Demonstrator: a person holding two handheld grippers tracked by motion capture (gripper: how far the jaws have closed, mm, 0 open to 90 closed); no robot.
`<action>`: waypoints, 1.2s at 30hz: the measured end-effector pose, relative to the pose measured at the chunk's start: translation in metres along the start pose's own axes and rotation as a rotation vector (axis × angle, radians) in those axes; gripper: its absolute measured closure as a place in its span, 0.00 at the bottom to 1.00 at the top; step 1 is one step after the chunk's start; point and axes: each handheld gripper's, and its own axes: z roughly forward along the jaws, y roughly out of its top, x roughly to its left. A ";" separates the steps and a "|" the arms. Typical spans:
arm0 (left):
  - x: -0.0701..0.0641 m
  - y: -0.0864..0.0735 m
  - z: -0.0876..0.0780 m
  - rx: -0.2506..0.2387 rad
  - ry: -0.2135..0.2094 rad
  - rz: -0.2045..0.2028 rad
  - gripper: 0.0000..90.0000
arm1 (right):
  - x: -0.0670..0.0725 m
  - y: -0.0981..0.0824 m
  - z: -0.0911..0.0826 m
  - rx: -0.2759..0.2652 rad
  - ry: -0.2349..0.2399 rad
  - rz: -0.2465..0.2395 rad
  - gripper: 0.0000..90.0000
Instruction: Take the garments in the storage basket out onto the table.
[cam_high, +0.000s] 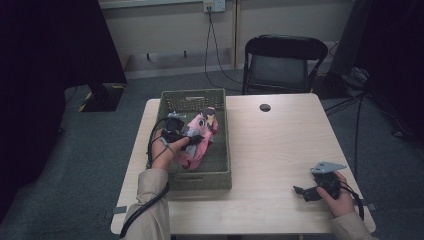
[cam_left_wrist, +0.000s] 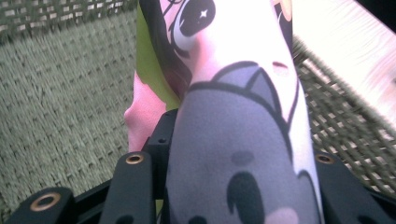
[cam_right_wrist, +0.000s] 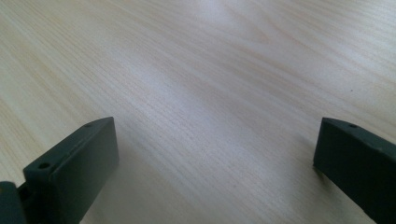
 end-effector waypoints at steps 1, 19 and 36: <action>-0.001 0.001 -0.002 -0.008 -0.003 -0.001 0.61 | 0.000 0.000 0.000 0.000 0.000 0.000 0.00; -0.026 0.031 -0.030 -0.107 -0.060 0.035 0.62 | 0.000 0.000 0.000 0.000 0.001 0.001 0.00; -0.058 0.057 -0.050 -0.175 -0.114 0.091 0.62 | 0.000 0.000 0.000 0.000 0.000 0.001 0.00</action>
